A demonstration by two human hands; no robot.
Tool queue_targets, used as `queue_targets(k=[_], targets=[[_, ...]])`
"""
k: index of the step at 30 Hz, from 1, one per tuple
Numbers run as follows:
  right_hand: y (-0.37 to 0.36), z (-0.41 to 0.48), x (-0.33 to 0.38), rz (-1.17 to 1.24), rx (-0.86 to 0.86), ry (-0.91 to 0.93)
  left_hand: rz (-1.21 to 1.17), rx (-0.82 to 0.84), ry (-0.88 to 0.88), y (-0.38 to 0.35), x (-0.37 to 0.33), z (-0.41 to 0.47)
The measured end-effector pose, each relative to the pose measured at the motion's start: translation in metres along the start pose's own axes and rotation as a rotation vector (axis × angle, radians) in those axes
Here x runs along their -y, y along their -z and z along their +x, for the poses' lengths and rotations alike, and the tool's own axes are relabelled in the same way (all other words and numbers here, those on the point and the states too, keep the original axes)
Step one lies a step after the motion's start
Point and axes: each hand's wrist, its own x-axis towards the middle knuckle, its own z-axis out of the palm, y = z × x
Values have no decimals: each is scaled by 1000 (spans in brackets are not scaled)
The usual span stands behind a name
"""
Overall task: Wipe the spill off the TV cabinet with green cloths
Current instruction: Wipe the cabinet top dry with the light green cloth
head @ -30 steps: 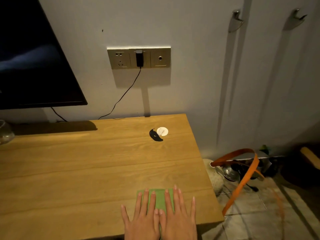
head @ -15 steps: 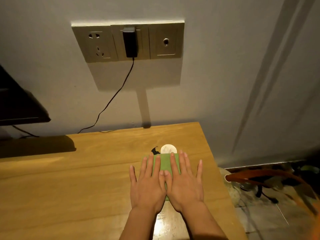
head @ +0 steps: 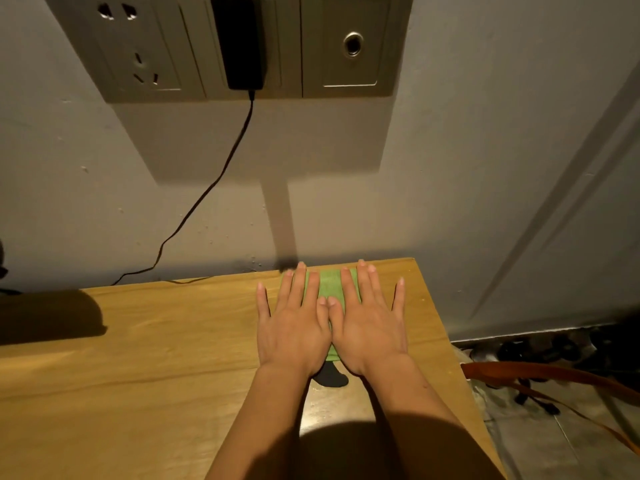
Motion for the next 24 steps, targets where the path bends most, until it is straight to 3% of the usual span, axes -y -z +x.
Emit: queue_targets(k=[24], targets=[[-4, -4, -4, 38, -59, 11, 40, 11, 10, 1, -5, -10]])
